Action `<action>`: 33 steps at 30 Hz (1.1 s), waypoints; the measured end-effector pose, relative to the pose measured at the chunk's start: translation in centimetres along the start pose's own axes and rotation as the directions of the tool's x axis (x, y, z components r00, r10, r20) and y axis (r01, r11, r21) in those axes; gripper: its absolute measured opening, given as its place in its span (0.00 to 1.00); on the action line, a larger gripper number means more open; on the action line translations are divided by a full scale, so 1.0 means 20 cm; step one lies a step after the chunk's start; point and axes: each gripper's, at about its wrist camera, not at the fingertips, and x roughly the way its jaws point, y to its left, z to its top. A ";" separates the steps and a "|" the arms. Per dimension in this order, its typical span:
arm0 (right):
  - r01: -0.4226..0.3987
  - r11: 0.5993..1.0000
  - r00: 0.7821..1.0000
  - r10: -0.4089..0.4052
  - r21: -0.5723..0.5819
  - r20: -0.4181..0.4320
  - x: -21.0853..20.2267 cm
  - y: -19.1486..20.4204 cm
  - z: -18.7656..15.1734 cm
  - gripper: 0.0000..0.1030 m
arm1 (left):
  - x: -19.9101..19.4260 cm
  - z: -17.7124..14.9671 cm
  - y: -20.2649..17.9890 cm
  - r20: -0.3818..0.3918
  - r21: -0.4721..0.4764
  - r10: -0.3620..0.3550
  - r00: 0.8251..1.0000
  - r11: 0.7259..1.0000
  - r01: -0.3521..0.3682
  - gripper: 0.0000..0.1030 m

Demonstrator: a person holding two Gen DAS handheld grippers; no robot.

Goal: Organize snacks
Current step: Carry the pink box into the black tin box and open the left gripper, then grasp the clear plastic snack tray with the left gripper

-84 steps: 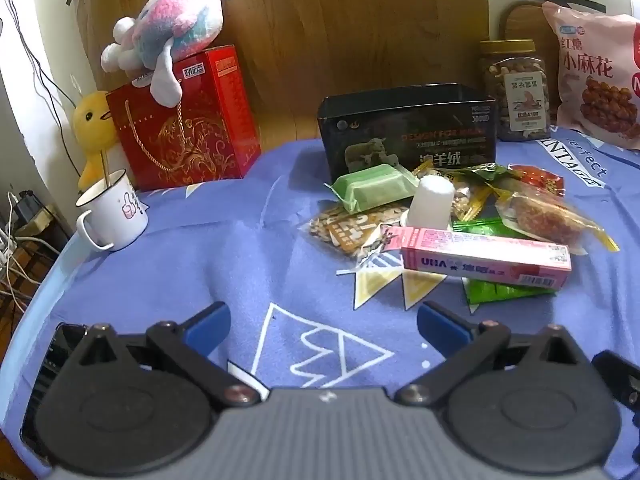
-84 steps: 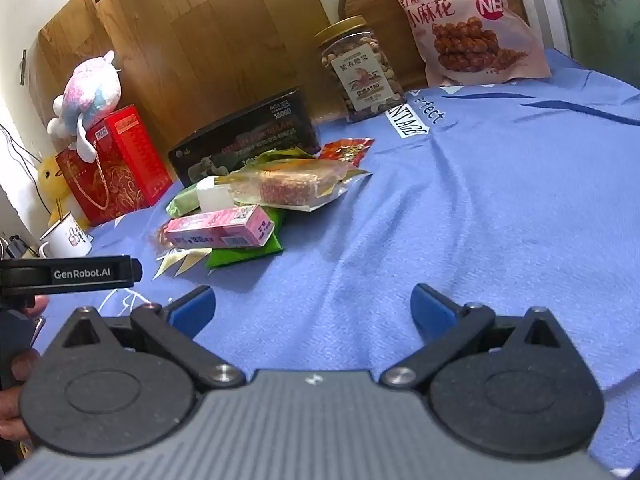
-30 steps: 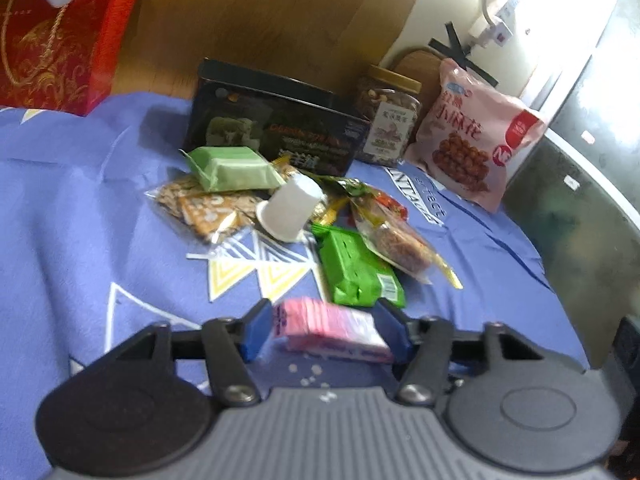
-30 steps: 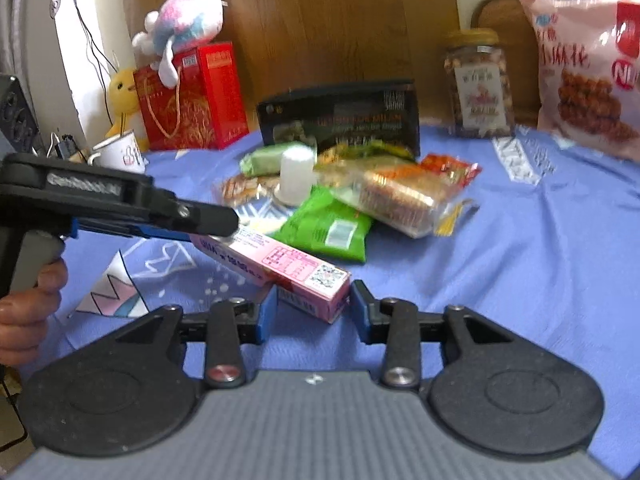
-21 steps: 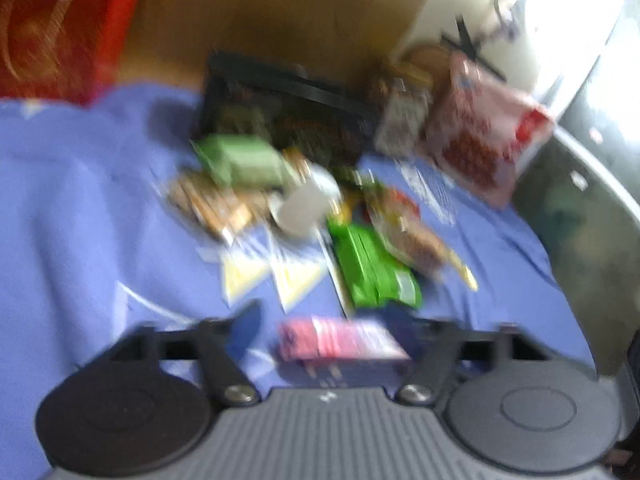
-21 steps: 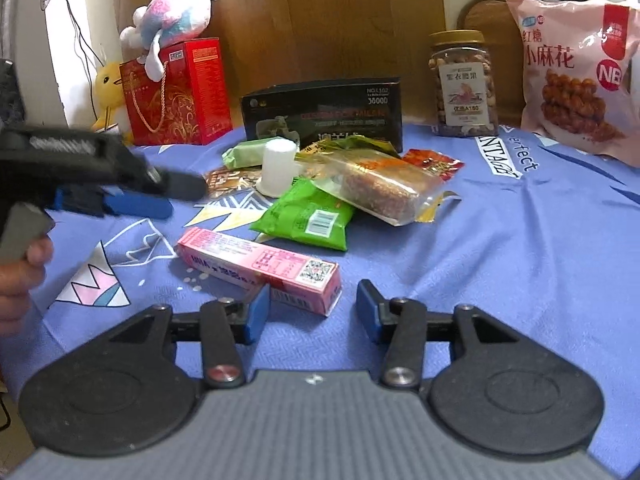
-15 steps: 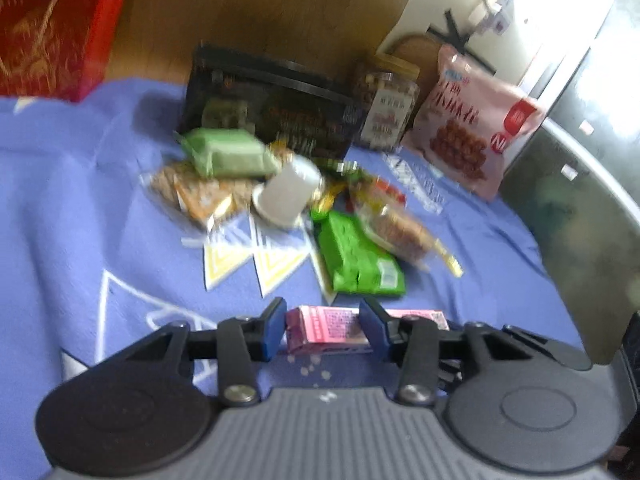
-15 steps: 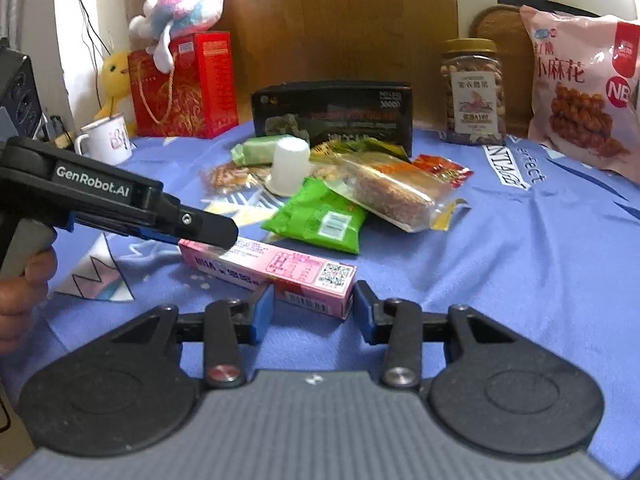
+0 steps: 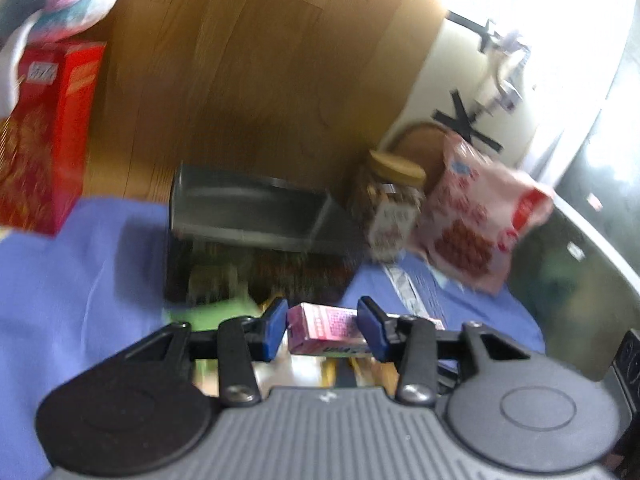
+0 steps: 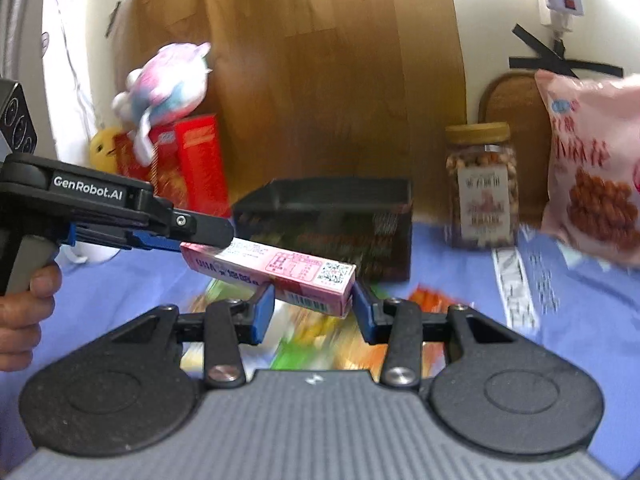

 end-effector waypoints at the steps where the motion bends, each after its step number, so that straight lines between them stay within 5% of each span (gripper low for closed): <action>1: 0.002 1.000 1.000 -0.002 -0.009 0.009 0.05 -0.02 0.05 0.44 | 0.04 0.06 0.01 0.011 -0.004 0.007 1.000 1.000 -0.007 0.37; 6: -0.012 1.000 1.000 0.012 0.008 0.012 0.34 -0.14 0.24 0.45 | 0.27 0.30 0.06 0.062 0.006 0.071 0.996 0.997 -0.072 0.39; 10: 0.011 1.000 0.999 -0.012 -0.011 -0.048 0.50 -0.21 0.22 0.46 | 0.48 0.34 0.16 -0.028 -0.013 0.130 0.991 0.991 -0.130 0.49; 16: 0.009 0.995 1.000 -0.008 0.098 -0.006 0.19 -0.41 0.07 0.46 | 0.31 0.22 0.24 0.014 -0.032 0.075 0.997 0.997 -0.074 0.49; 19: 0.074 0.981 0.995 -0.061 0.182 -0.075 0.14 -0.55 -0.01 0.46 | 0.29 0.12 0.18 -0.030 0.008 0.028 0.999 1.000 -0.028 0.49; 22: 0.114 0.951 0.987 -0.077 0.287 -0.138 0.17 -0.66 -0.06 0.46 | 0.31 0.02 0.13 -0.042 0.075 0.088 0.995 0.994 -0.085 0.51; 24: 0.129 0.941 0.980 -0.072 0.312 -0.188 0.24 -0.66 -0.10 0.46 | 0.36 -0.02 0.13 -0.023 0.100 0.187 0.982 0.978 -0.184 0.62; 26: 0.105 0.943 0.980 -0.045 0.315 -0.193 0.27 -0.59 -0.14 0.48 | 0.46 -0.06 0.16 -0.066 0.123 0.279 0.958 0.955 -0.270 0.59; 27: 0.084 0.955 0.980 -0.028 0.284 -0.196 0.28 -0.52 -0.15 0.49 | 0.52 -0.07 0.18 -0.138 0.103 0.277 0.951 0.959 -0.264 0.55; 29: 0.030 0.969 0.977 0.023 0.246 -0.211 0.28 -0.40 -0.15 0.50 | 0.50 -0.11 0.21 -0.150 0.019 0.210 0.966 0.978 -0.209 0.51; 33: -0.066 0.980 0.967 0.109 0.189 -0.229 0.22 -0.23 -0.19 0.50 | 0.42 -0.16 0.14 -0.199 0.015 0.144 0.969 0.990 -0.144 0.46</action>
